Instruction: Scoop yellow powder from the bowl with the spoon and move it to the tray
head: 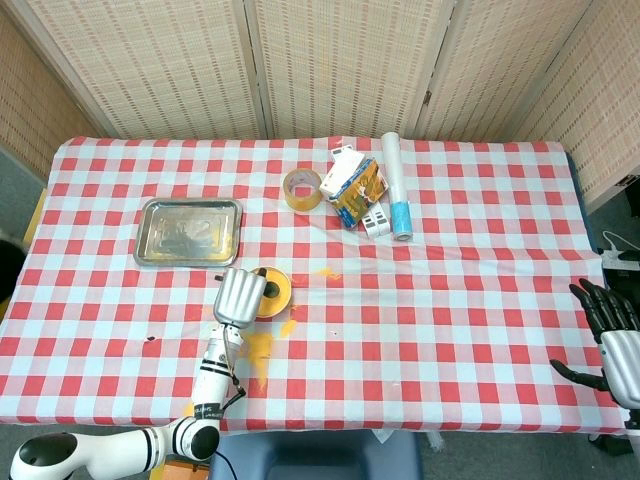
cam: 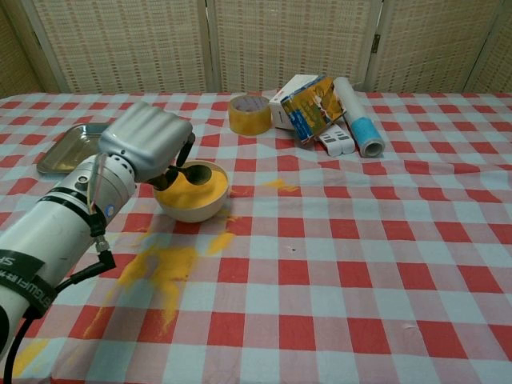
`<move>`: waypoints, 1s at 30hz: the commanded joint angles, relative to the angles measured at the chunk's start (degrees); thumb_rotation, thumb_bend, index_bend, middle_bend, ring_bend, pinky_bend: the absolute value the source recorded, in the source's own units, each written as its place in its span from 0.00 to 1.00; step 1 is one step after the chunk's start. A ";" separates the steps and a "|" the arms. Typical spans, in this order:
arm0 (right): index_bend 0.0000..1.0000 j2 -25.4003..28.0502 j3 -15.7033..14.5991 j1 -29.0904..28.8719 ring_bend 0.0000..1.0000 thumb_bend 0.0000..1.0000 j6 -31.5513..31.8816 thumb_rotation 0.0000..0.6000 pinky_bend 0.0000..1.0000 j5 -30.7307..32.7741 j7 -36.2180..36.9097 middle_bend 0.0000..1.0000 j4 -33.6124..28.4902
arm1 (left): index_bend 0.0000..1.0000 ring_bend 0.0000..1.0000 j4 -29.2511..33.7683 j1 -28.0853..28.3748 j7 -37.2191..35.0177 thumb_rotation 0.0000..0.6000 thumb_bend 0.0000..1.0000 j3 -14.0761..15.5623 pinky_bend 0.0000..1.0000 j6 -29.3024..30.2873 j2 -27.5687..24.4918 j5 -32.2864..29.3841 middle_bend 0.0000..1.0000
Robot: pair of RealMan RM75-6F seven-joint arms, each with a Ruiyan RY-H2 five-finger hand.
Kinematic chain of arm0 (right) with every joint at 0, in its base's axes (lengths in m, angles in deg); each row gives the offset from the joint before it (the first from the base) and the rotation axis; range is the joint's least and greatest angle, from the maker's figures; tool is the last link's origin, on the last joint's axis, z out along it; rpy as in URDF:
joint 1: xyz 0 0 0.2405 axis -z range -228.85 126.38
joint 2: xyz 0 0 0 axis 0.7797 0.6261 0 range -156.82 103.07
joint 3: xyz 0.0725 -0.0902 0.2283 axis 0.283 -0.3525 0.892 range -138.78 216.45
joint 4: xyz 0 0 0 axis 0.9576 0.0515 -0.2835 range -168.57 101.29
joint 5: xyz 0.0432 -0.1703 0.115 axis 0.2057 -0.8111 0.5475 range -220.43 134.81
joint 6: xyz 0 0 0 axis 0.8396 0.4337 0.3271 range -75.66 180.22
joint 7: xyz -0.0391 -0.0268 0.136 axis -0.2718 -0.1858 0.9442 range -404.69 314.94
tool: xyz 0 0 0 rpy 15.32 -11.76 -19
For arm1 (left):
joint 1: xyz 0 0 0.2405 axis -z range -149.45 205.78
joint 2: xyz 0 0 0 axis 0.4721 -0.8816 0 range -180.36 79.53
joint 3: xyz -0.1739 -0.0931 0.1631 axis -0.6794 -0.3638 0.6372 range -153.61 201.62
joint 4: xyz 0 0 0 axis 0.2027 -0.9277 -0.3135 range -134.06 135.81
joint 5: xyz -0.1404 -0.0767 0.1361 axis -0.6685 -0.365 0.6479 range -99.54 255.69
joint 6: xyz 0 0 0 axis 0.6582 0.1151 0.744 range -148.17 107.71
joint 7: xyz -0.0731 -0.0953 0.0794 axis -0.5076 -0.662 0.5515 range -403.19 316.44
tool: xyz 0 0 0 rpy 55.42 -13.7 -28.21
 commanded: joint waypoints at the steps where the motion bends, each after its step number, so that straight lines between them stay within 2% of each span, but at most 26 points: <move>1: 0.00 0.04 0.17 0.08 0.00 0.04 0.19 1.00 0.00 0.22 0.15 0.00 0.05 | 0.58 1.00 -0.92 0.21 -0.39 1.00 0.46 0.61 1.00 0.01 0.32 -0.40 1.00; 12: 0.00 0.15 0.24 0.58 0.00 0.04 1.22 1.00 0.00 -0.04 0.25 0.00 -0.20 | 0.42 1.00 -1.56 0.93 1.33 1.00 0.48 1.92 1.00 0.62 1.09 -2.19 1.00; 17: 0.00 0.10 0.23 0.69 0.00 0.04 1.52 1.00 0.00 -0.30 0.40 0.00 -0.08 | 0.40 1.00 -0.22 0.91 0.84 1.00 0.48 2.38 1.00 1.70 0.51 -1.73 1.00; 21: 0.00 -0.04 0.10 0.64 0.00 0.04 1.40 1.00 0.00 -0.55 0.24 0.00 0.02 | 0.42 1.00 3.56 -0.22 -0.65 1.00 0.48 3.46 1.00 3.98 -1.98 0.44 1.00; 24: 0.00 -0.13 -0.06 0.58 0.00 0.04 1.22 1.00 0.00 -0.79 -0.14 0.00 0.00 | 0.44 1.00 6.93 -2.23 -4.05 1.00 0.48 5.53 1.00 6.42 -5.37 3.82 1.00; 27: 0.00 -0.29 -0.21 0.69 0.00 0.04 1.60 1.00 0.00 -1.33 -0.79 0.00 -0.16 | 0.45 1.00 7.54 -4.84 -11.17 1.00 0.47 8.58 1.00 8.55 -8.45 8.21 1.00; 30: 0.00 -0.53 -0.55 0.97 0.00 0.04 2.33 1.00 0.00 -2.34 -1.74 0.00 -0.45 | 0.40 1.00 6.80 -6.78 -16.70 1.00 0.46 10.92 1.00 8.07 -10.22 9.53 1.00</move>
